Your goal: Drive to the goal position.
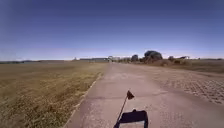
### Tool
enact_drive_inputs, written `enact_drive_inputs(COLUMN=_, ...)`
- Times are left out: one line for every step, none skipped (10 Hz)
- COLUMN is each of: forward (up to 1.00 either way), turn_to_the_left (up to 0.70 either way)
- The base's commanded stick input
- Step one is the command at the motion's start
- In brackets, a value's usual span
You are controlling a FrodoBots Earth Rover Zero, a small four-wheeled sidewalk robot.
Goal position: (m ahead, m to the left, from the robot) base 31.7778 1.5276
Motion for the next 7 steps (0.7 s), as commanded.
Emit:
enact_drive_inputs(forward=1.00, turn_to_the_left=0.00)
enact_drive_inputs(forward=1.00, turn_to_the_left=0.00)
enact_drive_inputs(forward=1.00, turn_to_the_left=0.00)
enact_drive_inputs(forward=1.00, turn_to_the_left=0.00)
enact_drive_inputs(forward=1.00, turn_to_the_left=0.00)
enact_drive_inputs(forward=1.00, turn_to_the_left=0.00)
enact_drive_inputs(forward=1.00, turn_to_the_left=0.00)
